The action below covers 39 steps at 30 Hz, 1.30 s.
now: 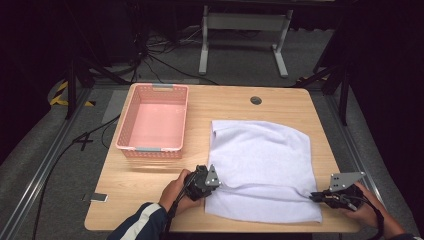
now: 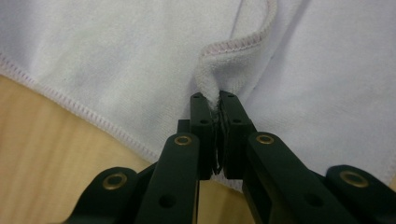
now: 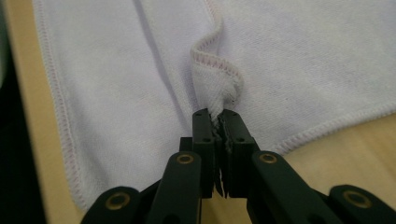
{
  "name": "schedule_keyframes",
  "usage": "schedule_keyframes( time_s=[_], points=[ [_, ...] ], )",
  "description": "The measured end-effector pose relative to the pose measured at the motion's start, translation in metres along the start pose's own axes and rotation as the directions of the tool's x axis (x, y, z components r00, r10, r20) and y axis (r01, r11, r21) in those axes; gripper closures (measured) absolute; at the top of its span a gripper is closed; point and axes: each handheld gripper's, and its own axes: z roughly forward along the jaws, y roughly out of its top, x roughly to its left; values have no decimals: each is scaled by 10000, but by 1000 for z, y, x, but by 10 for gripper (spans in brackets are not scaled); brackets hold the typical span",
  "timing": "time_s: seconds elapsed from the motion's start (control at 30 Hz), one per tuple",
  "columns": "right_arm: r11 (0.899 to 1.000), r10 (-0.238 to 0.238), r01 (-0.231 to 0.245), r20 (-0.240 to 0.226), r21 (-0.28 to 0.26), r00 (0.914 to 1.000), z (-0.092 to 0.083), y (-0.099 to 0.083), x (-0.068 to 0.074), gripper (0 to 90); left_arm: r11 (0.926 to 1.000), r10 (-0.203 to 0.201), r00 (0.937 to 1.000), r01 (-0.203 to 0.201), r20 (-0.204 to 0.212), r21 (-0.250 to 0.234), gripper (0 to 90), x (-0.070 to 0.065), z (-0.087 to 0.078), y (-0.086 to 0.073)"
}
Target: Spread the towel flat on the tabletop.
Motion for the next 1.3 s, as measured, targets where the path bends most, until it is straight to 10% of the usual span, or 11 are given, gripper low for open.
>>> schedule_keyframes(
  time_s=[0.17, 0.37, 0.57, 0.7, 0.83, 0.93, 1.1, 1.3],
  points=[
    [9997, 51, -34, 749, -238, 9972, 3, 5, -13, 851, 9998, -134, 9992, 128, -365, -172, 860, 16, 3, 6],
    [9863, -199, 287, 558, -1626, 9982, -27, -4, -9, 847, 9908, -184, 9988, 122, -447, -1348, 844, 10, -26, -2],
    [9818, -790, 754, -134, -1743, 9968, -42, -15, 3, 849, 9866, 512, 9985, -538, -205, -1540, 808, -11, -35, -16],
    [9867, -586, 602, 149, -1511, 9982, -39, -15, 7, 702, 9930, -6, 9998, 28, 191, -1181, 608, -11, -35, -22],
    [9866, -643, 676, 264, -1484, 9976, -35, -2, 14, 584, 9802, -781, 9962, 838, 387, -1796, 435, -8, -44, -21],
    [9886, -1038, 1042, 93, -1088, 9946, -27, 7, 22, 538, 9844, -517, 9977, 583, 439, -1662, 355, -12, -41, -18],
    [9932, -1067, 1060, -116, -480, 9942, -11, 9, 23, 535, 9980, 196, 9962, -143, 848, -622, 438, -18, -14, -11],
    [9958, -913, 908, -406, -138, 9950, 0, 3, 17, 844, 9966, 28, 9911, 82, 1328, -822, 804, -9, -13, -13]
  ],
)
